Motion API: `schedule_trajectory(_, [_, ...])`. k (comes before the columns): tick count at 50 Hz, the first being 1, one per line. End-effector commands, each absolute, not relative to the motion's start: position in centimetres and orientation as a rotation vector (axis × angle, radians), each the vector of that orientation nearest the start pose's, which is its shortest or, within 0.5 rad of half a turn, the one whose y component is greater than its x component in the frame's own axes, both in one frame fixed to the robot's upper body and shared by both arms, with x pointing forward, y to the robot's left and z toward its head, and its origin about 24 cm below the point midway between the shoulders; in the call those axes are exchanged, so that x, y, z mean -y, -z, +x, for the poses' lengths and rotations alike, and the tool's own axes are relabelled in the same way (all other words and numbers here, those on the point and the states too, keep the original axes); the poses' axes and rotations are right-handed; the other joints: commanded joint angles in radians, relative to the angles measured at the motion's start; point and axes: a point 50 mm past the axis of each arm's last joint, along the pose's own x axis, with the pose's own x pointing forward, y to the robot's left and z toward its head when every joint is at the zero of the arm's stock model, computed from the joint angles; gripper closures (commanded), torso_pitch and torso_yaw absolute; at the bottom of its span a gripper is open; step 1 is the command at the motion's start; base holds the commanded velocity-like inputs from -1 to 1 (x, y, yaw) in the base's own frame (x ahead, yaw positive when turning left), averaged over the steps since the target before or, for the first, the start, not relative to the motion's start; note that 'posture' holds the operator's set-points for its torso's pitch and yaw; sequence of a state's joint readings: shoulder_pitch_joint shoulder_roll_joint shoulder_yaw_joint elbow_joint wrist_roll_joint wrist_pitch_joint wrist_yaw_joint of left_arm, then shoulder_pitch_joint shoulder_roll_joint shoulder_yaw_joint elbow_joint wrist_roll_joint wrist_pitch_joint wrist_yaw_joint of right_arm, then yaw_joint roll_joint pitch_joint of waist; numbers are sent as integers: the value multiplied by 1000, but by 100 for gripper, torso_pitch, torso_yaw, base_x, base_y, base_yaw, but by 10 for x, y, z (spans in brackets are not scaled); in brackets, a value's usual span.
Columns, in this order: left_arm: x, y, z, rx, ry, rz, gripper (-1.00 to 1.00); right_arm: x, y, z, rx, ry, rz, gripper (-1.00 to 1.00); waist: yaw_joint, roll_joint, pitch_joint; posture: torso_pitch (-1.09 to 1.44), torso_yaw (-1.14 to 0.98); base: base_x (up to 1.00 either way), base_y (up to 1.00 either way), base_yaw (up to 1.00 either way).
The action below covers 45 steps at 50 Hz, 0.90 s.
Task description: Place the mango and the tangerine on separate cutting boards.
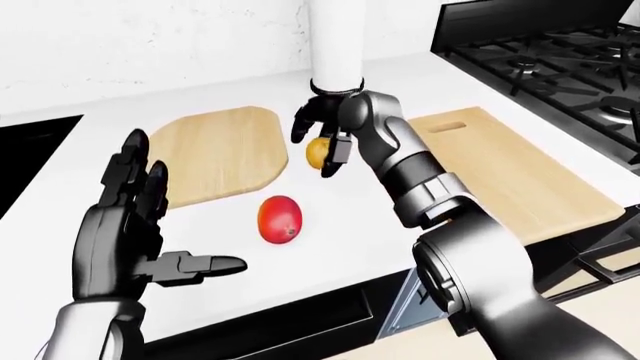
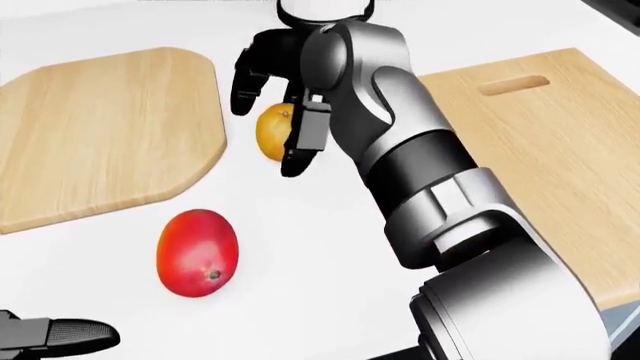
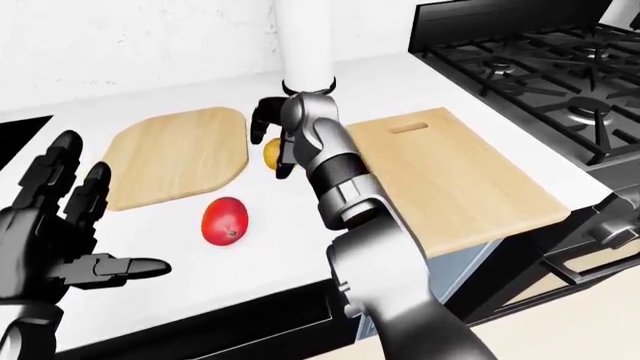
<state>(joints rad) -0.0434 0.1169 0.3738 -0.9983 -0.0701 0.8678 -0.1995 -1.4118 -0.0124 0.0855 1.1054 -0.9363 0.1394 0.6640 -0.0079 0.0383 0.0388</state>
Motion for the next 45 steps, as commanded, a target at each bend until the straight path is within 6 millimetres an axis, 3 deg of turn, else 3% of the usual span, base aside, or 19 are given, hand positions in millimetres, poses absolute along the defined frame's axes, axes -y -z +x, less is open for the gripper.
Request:
schedule_trajectory(1, [-208, -200, 188, 257, -101, 132, -100, 20, -254, 409, -22, -626, -1268, 10, 0, 5, -24, 0, 0, 0, 0, 0])
schedule_trajectory(2, [-208, -200, 187, 257, -102, 133, -100, 19, -255, 409, -19, -625, -1266, 27, 0, 4, -24, 0, 0, 0, 0, 0])
schedule_trajectory(5, [-209, -200, 188, 256, -103, 132, -100, 19, -255, 409, -12, -622, -1264, 52, 1, 4, -24, 0, 0, 0, 0, 0])
schedule_trajectory(6, [-209, -199, 188, 256, -103, 132, -100, 19, -256, 409, -9, -621, -1266, 68, 1, 4, -24, 0, 0, 0, 0, 0])
schedule_trajectory(7, [-209, -199, 188, 256, -103, 131, -100, 20, -256, 409, -6, -620, -1267, 98, 1, 4, -24, 0, 0, 0, 0, 0])
schedule_trajectory(21, [-209, -197, 186, 256, -107, 131, -100, 41, -278, 413, 35, -562, -1269, 100, 4, -2, -21, 0, 0, 0, 0, 0])
schedule_trajectory(33, [-205, -199, 186, 260, -100, 136, -100, 101, -299, 419, -33, -450, -1296, 100, 8, -15, -20, 0, 0, 0, 0, 0])
schedule_trajectory(45, [-203, -200, 185, 262, -96, 138, -100, 162, -284, 427, -172, -295, -1286, 100, 12, -23, -23, 0, 0, 0, 0, 0])
